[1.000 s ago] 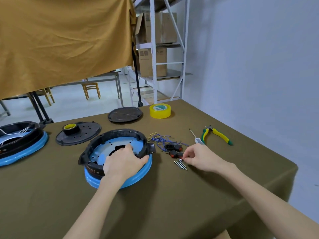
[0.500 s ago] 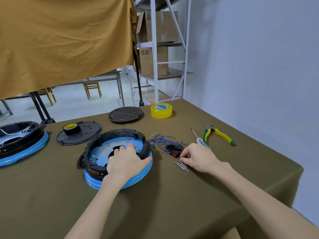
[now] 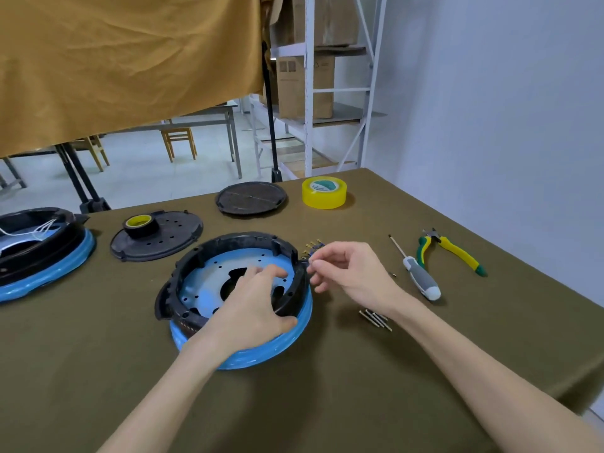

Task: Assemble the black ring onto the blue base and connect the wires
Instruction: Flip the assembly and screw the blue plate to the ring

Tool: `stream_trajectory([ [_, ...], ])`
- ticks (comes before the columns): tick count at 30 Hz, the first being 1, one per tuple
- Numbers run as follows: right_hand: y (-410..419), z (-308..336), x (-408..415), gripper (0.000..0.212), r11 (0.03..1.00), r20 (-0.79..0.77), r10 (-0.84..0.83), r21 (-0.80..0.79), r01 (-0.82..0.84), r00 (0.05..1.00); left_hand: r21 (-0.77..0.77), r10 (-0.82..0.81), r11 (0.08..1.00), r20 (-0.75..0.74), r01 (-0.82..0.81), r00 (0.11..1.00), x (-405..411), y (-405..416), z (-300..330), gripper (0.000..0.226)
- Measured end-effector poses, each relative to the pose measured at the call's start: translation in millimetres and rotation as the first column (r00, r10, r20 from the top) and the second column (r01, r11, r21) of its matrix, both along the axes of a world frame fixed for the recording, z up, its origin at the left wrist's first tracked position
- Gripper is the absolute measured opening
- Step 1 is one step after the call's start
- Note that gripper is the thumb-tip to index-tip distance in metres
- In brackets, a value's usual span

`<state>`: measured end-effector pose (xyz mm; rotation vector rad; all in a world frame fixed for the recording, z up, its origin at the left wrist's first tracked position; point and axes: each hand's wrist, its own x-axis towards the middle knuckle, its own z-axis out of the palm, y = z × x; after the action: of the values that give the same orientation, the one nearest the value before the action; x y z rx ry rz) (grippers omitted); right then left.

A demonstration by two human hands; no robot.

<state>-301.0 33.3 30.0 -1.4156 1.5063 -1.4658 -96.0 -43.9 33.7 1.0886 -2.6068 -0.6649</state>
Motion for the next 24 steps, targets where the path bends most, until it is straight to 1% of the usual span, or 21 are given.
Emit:
stream_trajectory([
  [1,-1,0,6,0.015,0.999,0.057,0.009,-0.037,-0.007,0.998,-0.014,-0.005,1.000,-0.020,0.005,1.000,1,3,1,0.077],
  [5,1,-1,18,0.018,0.995,0.145,-0.001,-0.097,0.015,0.989,-0.048,0.011,0.999,-0.132,-0.018,0.991,4,11,4,0.062],
  [9,15,-5,25,0.017,0.990,0.227,-0.074,-0.103,0.099,0.971,0.000,0.015,1.000,-0.189,-0.015,0.982,6,13,8,0.049],
  [12,26,-12,34,0.014,0.986,0.254,-0.123,-0.079,0.147,0.959,0.026,0.008,1.000,-0.199,-0.003,0.980,7,13,10,0.044],
  [15,33,-16,44,0.013,0.990,0.249,-0.122,-0.039,0.136,0.961,0.037,0.002,0.999,-0.227,0.006,0.974,8,14,12,0.037],
  [20,39,-12,56,0.013,0.984,0.165,-0.178,0.017,0.178,0.970,0.035,-0.008,0.999,-0.365,0.022,0.931,10,15,10,0.021],
  [22,41,-11,60,0.010,0.982,0.210,-0.190,0.050,0.183,0.959,0.043,-0.012,0.999,-0.418,0.033,0.909,11,15,11,0.018],
  [24,41,-11,62,0.010,0.982,0.301,-0.188,0.074,0.174,0.935,0.071,-0.033,0.995,-0.446,0.072,0.894,13,15,13,0.018],
])
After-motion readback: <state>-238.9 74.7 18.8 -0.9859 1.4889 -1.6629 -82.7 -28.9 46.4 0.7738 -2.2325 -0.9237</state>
